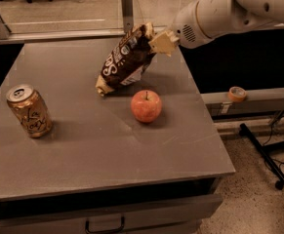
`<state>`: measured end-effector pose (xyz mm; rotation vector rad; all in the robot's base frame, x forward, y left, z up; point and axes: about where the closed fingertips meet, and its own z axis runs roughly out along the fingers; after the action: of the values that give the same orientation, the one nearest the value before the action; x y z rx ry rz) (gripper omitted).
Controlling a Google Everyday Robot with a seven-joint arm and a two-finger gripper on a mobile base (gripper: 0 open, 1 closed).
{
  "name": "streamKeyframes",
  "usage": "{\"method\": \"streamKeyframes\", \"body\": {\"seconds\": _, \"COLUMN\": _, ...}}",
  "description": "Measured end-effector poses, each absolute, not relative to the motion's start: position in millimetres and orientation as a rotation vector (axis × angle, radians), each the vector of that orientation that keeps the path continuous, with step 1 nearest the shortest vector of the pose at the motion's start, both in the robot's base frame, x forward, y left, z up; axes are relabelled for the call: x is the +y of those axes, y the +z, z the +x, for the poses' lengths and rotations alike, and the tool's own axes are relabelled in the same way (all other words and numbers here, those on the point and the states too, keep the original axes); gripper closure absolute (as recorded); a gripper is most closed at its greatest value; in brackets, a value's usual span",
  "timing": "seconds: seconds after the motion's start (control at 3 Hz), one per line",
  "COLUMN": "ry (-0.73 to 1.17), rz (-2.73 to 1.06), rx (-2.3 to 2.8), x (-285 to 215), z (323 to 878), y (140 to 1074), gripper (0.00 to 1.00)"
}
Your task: Move brown chip bag near apple
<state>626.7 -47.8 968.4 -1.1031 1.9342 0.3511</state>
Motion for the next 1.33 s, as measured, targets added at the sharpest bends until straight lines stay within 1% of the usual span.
{"method": "streamKeyframes", "body": {"seconds": 0.33, "ry": 0.359, "rz": -1.126, "rx": 1.932, "x": -41.8, "z": 633.5, "y": 962.9, "gripper": 0.12}}
{"method": "streamKeyframes", "body": {"seconds": 0.67, "ry": 0.354, "rz": -1.135, "rx": 1.931, "x": -40.5, "z": 639.1, "y": 961.0, "gripper": 0.0}}
{"method": "streamKeyframes", "body": {"seconds": 1.0, "ry": 0.309, "rz": -1.113, "rx": 1.932, "x": -49.6, "z": 641.0, "y": 967.9, "gripper": 0.0}}
{"method": "streamKeyframes", "body": {"seconds": 1.33, "ry": 0.261, "rz": -1.025, "rx": 1.897, "x": -77.1, "z": 635.3, "y": 991.6, "gripper": 0.0}}
